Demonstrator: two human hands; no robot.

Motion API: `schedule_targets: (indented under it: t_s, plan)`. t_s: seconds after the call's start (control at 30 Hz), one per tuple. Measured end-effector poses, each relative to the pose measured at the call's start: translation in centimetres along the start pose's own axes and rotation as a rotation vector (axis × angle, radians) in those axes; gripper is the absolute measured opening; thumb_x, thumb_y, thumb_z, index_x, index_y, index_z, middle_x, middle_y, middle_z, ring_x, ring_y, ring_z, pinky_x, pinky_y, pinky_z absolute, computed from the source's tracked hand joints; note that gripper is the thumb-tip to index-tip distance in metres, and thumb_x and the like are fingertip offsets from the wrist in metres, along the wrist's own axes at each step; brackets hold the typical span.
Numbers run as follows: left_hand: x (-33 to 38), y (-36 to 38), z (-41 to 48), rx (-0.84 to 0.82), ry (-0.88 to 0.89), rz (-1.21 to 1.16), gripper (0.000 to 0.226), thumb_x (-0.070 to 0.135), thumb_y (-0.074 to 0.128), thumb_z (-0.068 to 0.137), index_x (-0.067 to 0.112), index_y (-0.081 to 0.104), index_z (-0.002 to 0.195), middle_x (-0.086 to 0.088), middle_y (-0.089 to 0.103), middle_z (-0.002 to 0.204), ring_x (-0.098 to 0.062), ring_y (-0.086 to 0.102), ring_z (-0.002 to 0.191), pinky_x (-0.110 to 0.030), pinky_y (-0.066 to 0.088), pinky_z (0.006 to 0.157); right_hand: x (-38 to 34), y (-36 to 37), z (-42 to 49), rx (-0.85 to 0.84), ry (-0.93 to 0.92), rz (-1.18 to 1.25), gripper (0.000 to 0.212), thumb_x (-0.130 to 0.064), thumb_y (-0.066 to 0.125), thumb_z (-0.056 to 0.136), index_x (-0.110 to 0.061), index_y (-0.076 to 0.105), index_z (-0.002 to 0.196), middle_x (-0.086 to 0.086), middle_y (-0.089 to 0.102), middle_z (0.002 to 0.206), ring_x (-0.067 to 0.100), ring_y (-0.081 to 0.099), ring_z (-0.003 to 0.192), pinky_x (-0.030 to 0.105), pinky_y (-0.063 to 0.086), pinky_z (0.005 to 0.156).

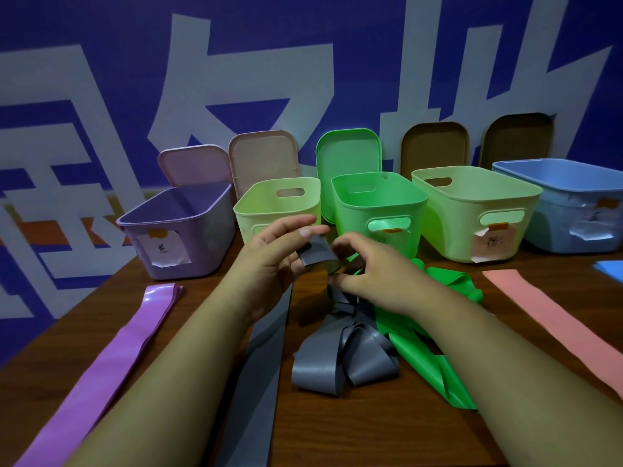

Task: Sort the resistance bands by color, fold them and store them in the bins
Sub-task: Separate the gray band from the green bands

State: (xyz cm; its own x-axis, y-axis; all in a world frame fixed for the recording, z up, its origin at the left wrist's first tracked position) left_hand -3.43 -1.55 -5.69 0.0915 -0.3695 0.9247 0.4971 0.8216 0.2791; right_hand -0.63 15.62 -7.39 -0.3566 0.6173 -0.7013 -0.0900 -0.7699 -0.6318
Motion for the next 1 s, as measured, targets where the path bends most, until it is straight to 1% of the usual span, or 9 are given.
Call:
schedule_targets:
  t_s: [0.13, 0.27, 0.33, 0.43, 0.5, 0.6, 0.7, 0.87, 1.0]
  plan:
    - [-0.1, 0.0, 0.0, -0.05, -0.008, -0.016, 0.051, 0.007, 0.072, 0.093, 0.001, 0.058, 0.141, -0.017, 0.071, 0.135, -0.029, 0.07, 0.123, -0.03, 0.06, 0.094, 0.6, -0.1, 0.2, 0.02, 0.042, -0.049, 0.043, -0.039, 0.084, 0.089, -0.038, 0.061, 0.126, -0.022, 0.067, 0.109, -0.001, 0.066, 0.095, 0.026, 0.053, 0.081]
    - [0.0, -0.5, 0.2, -0.022, 0.061, 0.149, 0.059, 0.008, 0.081, 0.081, 0.009, 0.065, 0.137, -0.013, 0.072, 0.132, -0.02, 0.069, 0.109, -0.03, 0.057, 0.095, 0.9, -0.2, 0.1, 0.018, 0.088, -0.059, 0.045, -0.043, 0.081, 0.092, -0.04, 0.061, 0.132, -0.022, 0.066, 0.104, -0.001, 0.066, 0.095, 0.021, 0.048, 0.074]
    - [-0.1, -0.8, 0.3, 0.017, 0.082, 0.193, 0.059, 0.008, 0.086, 0.079, 0.011, 0.067, 0.135, -0.012, 0.074, 0.128, -0.025, 0.07, 0.116, -0.033, 0.057, 0.098, 1.0, -0.1, 0.1, 0.018, 0.087, -0.073, 0.031, -0.041, 0.079, 0.094, -0.038, 0.069, 0.123, -0.019, 0.07, 0.102, -0.001, 0.067, 0.093, 0.019, 0.047, 0.071]
    - [-0.1, -1.1, 0.5, 0.047, 0.105, 0.168, 0.041, 0.009, 0.082, 0.087, 0.008, 0.071, 0.126, -0.014, 0.077, 0.121, -0.03, 0.072, 0.118, -0.039, 0.056, 0.106, 0.9, 0.1, 0.2, 0.012, 0.068, -0.095, 0.015, -0.035, 0.076, 0.097, -0.033, 0.078, 0.111, -0.019, 0.075, 0.097, -0.007, 0.067, 0.089, 0.015, 0.046, 0.072]
    - [-0.1, -1.2, 0.6, 0.066, 0.106, 0.155, 0.032, 0.014, 0.078, 0.089, 0.009, 0.072, 0.12, -0.011, 0.078, 0.114, -0.027, 0.074, 0.11, -0.035, 0.058, 0.099, 0.7, 0.2, 0.2, 0.003, 0.057, -0.089, 0.013, -0.038, 0.077, 0.096, -0.034, 0.079, 0.108, -0.019, 0.076, 0.095, -0.009, 0.068, 0.087, 0.014, 0.048, 0.072]
    - [-0.1, -1.3, 0.6, 0.085, 0.105, 0.18, 0.028, 0.026, 0.078, 0.085, 0.014, 0.075, 0.11, -0.003, 0.078, 0.1, -0.016, 0.074, 0.095, -0.028, 0.058, 0.085, 0.2, 0.2, 0.2, -0.005, 0.024, -0.049, 0.016, -0.046, 0.079, 0.093, -0.036, 0.079, 0.105, -0.017, 0.078, 0.095, -0.004, 0.07, 0.088, 0.022, 0.056, 0.079]
    - [-0.5, -1.3, 0.7, 0.07, 0.089, 0.219, 0.03, 0.03, 0.082, 0.086, 0.014, 0.075, 0.11, -0.004, 0.077, 0.099, -0.017, 0.073, 0.093, -0.029, 0.059, 0.083, -0.4, 0.3, 0.1, -0.014, -0.034, -0.013, 0.017, -0.044, 0.08, 0.093, -0.033, 0.079, 0.106, -0.014, 0.079, 0.096, 0.0, 0.072, 0.092, 0.027, 0.059, 0.085]
    - [-1.3, -1.2, 1.0, 0.052, 0.066, 0.26, 0.046, 0.04, 0.089, 0.074, 0.017, 0.074, 0.11, -0.007, 0.076, 0.105, -0.019, 0.073, 0.094, -0.029, 0.058, 0.081, -0.5, 0.5, 0.3, 0.01, -0.061, -0.001, 0.005, -0.041, 0.08, 0.094, -0.036, 0.078, 0.093, -0.013, 0.075, 0.084, -0.002, 0.066, 0.078, 0.025, 0.051, 0.071]
    - [-1.6, -1.0, 1.2, 0.049, 0.072, 0.295, 0.046, 0.039, 0.091, 0.076, 0.016, 0.073, 0.111, -0.006, 0.076, 0.102, -0.014, 0.072, 0.089, -0.028, 0.057, 0.077, -0.4, 0.5, 0.4, 0.017, -0.06, -0.015, 0.003, -0.033, 0.079, 0.095, -0.032, 0.079, 0.093, -0.007, 0.075, 0.083, 0.005, 0.065, 0.079, 0.03, 0.05, 0.073]
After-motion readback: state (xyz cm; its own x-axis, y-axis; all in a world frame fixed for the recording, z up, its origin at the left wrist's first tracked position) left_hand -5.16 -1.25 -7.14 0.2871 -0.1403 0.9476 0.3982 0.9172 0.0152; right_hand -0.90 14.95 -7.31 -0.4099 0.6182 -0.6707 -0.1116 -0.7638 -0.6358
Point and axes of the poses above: each hand's wrist, its own z-axis towards the middle knuckle, its own y-axis out of the palm, x = y × z, the point moved 7 cm from there along z, towards the middle knuckle
